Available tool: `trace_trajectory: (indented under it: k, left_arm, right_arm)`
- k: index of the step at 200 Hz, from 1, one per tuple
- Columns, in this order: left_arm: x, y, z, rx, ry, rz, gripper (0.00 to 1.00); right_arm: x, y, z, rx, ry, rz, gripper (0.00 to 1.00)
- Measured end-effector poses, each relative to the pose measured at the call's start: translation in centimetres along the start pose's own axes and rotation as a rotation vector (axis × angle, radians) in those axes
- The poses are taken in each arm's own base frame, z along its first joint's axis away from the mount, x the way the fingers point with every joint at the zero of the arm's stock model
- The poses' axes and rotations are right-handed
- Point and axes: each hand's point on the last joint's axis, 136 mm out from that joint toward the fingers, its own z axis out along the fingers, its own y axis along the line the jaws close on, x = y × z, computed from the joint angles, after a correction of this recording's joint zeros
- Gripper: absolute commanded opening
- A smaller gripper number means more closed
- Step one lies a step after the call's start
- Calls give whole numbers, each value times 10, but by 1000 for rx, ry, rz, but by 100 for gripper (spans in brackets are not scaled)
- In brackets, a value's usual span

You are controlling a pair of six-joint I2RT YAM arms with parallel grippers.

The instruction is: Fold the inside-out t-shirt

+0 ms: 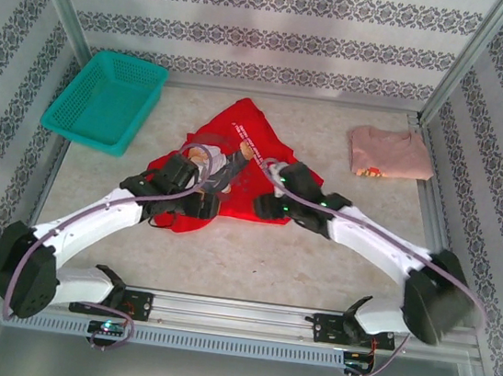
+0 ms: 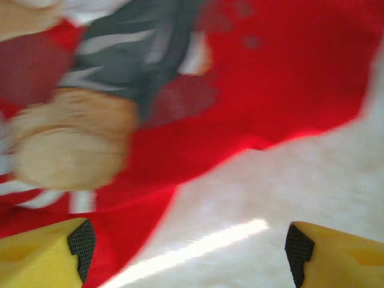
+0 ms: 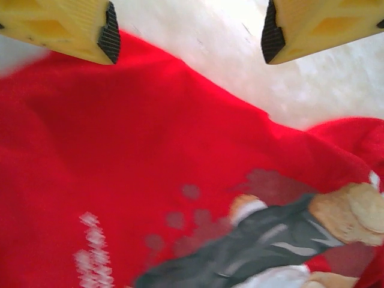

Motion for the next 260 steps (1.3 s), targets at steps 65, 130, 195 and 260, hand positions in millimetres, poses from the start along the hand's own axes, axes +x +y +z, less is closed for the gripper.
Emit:
trace_trajectory:
  k: [65,130,195,260]
  left_arm:
    - [3,72,-15,-99,-38,-262,83]
    - [26,59,-5,-16,38,-281,83]
    - [41,43,37,-9,132,-215,64]
    - [16,12,63,73,144,-109,0]
  right_arm:
    - [21,50,84,-88,140,-378,65]
    - [-6,37,96,-68,113,-382,0]
    - [-75,17,-10,-290,-148,86,0]
    - [-56,-9,-71,-330,-124,394,0]
